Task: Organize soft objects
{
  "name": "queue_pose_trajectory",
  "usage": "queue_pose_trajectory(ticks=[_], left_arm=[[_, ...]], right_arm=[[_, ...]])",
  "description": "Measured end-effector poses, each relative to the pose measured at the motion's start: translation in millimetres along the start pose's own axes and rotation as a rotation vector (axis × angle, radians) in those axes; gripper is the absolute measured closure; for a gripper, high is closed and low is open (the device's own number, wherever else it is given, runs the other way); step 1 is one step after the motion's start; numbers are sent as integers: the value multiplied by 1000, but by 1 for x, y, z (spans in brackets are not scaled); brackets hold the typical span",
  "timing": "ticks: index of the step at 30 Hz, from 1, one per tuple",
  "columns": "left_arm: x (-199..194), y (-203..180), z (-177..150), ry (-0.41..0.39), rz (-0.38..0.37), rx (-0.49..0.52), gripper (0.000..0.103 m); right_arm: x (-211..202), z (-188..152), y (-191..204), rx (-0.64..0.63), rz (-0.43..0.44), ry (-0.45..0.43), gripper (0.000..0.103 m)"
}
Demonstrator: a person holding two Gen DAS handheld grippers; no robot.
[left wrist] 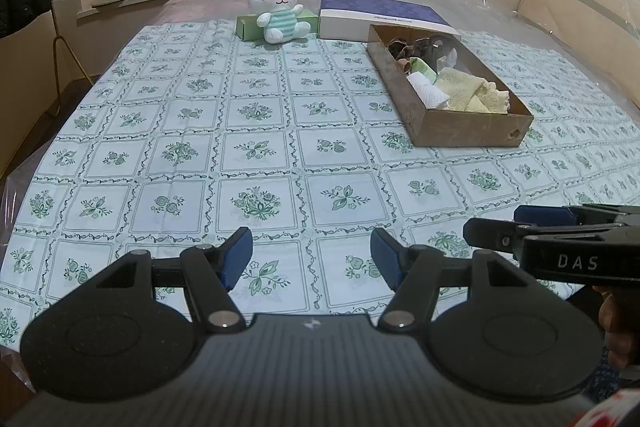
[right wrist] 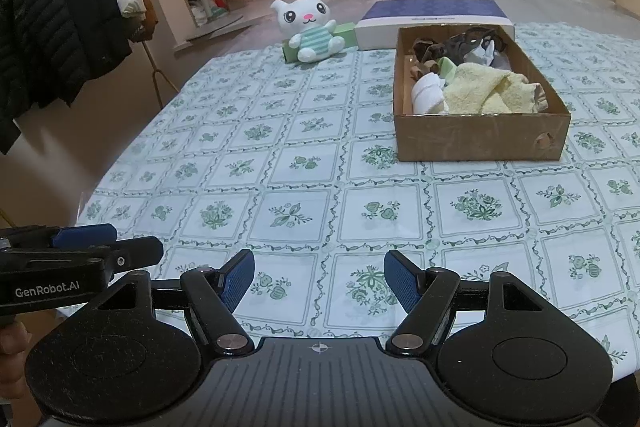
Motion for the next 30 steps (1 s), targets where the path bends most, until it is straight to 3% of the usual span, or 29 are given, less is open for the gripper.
queue_pose_trajectory(ticks=[30], left_arm=[[2,0,-1,3,-1,1,40]], right_arm=[[0,0,0,2,-3,1,32]])
Point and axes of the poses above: each gripper's, at about its wrist camera, not at the fingertips, and x roughly the way its jaws point, y to its left, z to its top, the point moved 3 cm from there along x, roughly the way its jaws point, and after that the axes turned 4 degrees about z, right-handed, at the moved point
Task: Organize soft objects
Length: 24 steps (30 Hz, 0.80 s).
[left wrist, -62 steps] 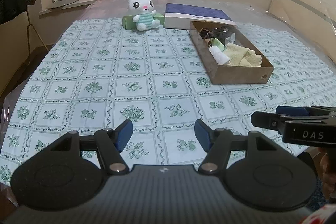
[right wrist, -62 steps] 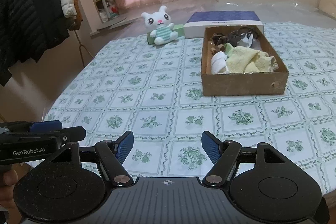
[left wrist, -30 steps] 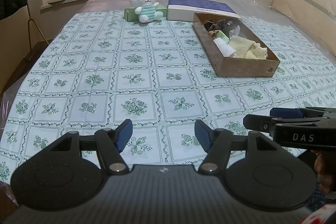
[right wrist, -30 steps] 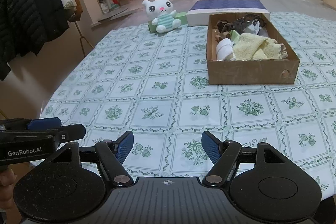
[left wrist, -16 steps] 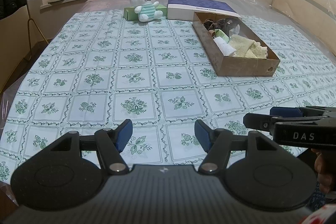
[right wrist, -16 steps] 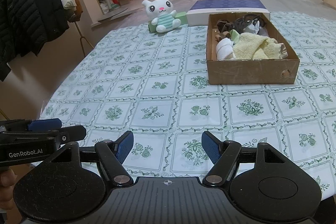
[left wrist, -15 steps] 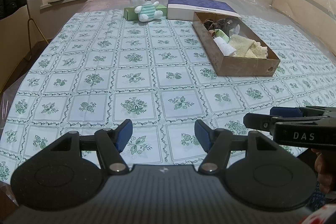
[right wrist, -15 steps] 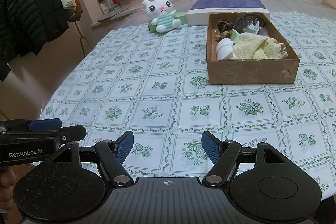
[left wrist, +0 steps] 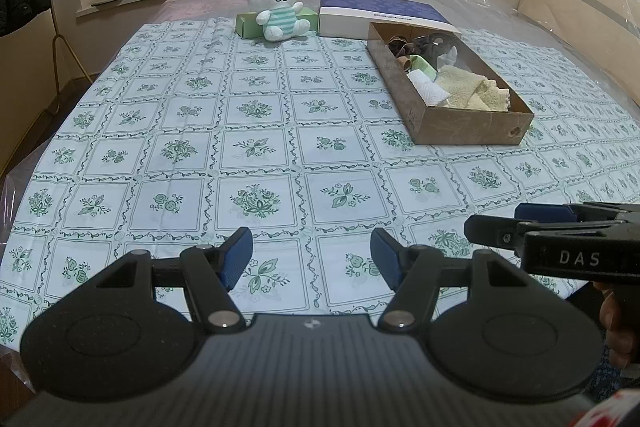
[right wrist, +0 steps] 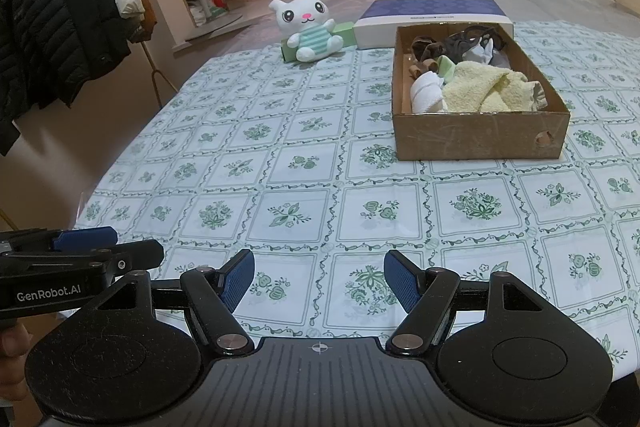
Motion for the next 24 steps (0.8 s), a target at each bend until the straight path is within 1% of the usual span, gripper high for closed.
queue_pose_trajectory(ticks=[24], left_arm=[[2,0,-1,2,1,-1,40]], right_arm=[[0,-1,-1,4,-1,0,32]])
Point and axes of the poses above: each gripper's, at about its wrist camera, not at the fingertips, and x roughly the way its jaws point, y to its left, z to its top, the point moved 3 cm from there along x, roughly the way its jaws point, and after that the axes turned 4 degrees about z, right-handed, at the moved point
